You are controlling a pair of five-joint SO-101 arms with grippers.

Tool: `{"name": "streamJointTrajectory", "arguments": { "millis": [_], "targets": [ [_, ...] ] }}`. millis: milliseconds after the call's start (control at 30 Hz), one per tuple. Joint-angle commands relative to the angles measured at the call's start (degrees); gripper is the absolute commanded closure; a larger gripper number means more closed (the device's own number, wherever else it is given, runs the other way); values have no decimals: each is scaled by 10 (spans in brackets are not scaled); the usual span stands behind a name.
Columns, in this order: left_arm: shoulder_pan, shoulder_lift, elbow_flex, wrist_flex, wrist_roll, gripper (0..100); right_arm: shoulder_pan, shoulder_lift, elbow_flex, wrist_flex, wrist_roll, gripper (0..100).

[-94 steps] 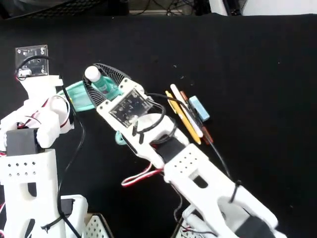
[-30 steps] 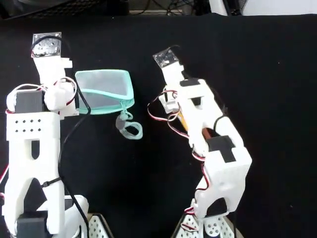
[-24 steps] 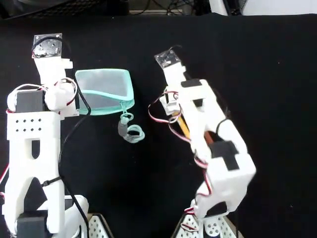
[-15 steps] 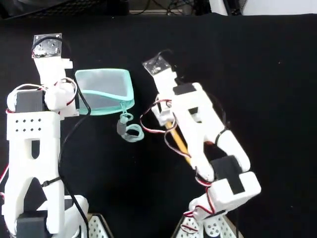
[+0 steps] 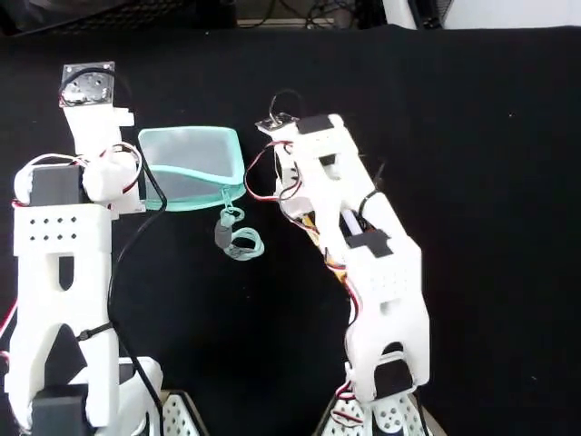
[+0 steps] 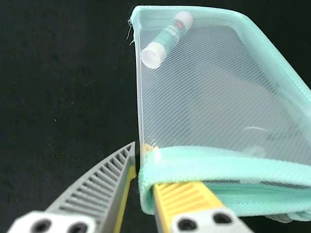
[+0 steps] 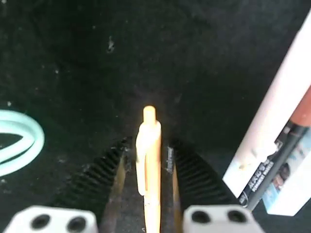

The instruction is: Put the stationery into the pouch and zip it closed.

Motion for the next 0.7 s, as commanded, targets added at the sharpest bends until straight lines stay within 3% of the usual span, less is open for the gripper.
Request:
{"name": "streamJointTrajectory", "arguments": {
  "millis": [0, 267, 467, 667],
  "targets": [
    [1, 0, 0, -3, 0, 970, 8, 3, -36, -2, -3, 979],
    [2, 0, 0, -3, 1, 970, 55, -132, 41, -27, -1, 985],
    [6, 0, 0, -3, 2, 970, 48, -371, 247, -120, 22, 985],
    [5, 1, 0, -3, 2, 970, -10, -643, 413, -190, 17, 986]
  ]
}}
